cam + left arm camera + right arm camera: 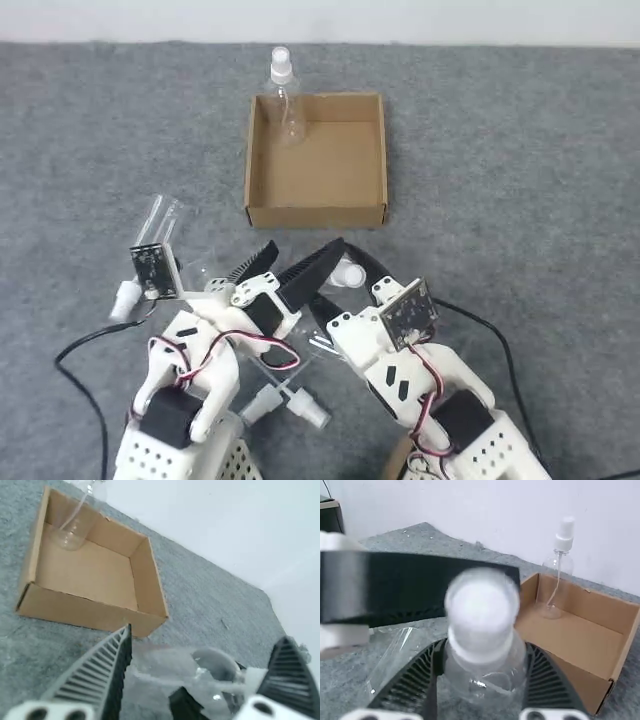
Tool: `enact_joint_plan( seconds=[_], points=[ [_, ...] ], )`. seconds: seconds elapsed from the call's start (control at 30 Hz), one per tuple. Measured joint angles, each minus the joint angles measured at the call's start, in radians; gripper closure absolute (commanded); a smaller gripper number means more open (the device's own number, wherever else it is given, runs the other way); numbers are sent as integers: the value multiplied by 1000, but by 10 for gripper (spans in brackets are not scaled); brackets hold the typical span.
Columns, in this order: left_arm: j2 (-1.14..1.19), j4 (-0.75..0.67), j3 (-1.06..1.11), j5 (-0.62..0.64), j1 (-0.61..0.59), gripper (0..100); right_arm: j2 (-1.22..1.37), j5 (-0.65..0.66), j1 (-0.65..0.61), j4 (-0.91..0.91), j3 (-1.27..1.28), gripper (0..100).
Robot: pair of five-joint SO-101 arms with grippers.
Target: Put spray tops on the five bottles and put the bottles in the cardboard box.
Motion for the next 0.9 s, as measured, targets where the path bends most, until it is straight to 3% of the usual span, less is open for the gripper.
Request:
enact_joint_plan(
  seconds=[0.37,0.77,0.9],
  points=[
    [0,0,0,20,-129,600,0,0,-2,26,0,907],
    [0,0,0,23,-133,602,0,0,64,26,0,907],
    [0,0,0,23,-133,687,0,0,69,26,0,907]
  ],
)
